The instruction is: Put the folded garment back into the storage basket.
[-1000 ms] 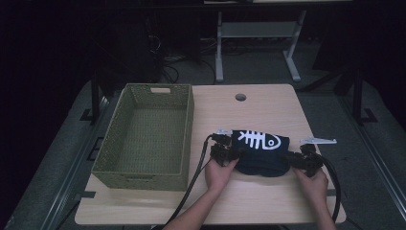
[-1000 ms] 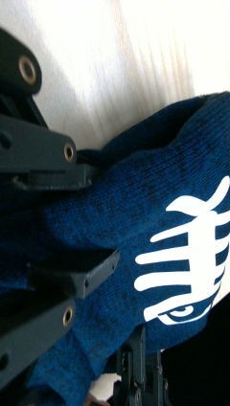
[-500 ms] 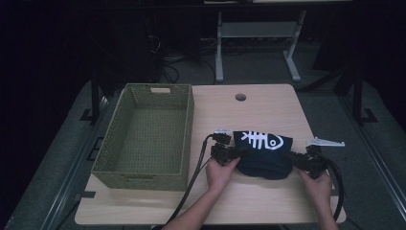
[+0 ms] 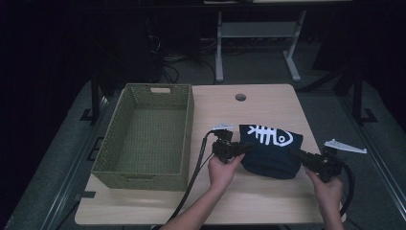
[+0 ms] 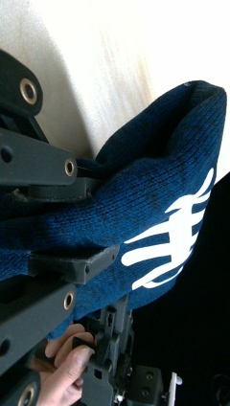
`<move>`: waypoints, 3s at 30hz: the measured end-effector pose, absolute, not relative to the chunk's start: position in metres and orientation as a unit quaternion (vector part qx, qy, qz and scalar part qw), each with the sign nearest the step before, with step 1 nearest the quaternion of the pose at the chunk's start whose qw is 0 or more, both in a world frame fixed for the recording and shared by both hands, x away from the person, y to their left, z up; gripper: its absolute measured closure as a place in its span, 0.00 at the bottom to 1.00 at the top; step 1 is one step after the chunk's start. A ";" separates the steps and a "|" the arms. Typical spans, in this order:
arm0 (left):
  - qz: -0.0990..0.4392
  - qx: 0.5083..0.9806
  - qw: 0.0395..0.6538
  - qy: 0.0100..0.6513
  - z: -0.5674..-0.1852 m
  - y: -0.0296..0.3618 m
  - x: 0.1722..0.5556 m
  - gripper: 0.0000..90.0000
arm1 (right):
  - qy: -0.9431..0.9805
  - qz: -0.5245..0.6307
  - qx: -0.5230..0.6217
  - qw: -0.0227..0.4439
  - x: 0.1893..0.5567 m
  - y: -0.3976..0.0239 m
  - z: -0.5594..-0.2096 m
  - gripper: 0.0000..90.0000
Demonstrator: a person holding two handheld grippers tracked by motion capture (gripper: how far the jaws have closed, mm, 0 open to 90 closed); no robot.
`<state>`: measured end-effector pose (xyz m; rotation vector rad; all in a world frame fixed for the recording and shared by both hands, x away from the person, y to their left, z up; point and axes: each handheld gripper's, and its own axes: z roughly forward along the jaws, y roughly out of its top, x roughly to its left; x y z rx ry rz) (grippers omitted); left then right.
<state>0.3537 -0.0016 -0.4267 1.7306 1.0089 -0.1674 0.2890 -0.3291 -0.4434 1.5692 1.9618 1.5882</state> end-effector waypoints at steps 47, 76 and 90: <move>-0.004 0.754 0.536 0.380 -0.339 0.043 0.347 0.79 | 0.725 0.485 0.476 0.110 0.300 -0.281 -0.356 0.78; 0.008 0.741 0.545 0.394 -0.311 0.104 0.348 0.79 | 0.758 0.476 0.437 0.093 0.324 -0.225 -0.322 0.78; 0.019 0.729 0.552 0.404 -0.303 0.129 0.347 0.78 | 0.768 0.479 0.417 0.088 0.336 -0.199 -0.310 0.78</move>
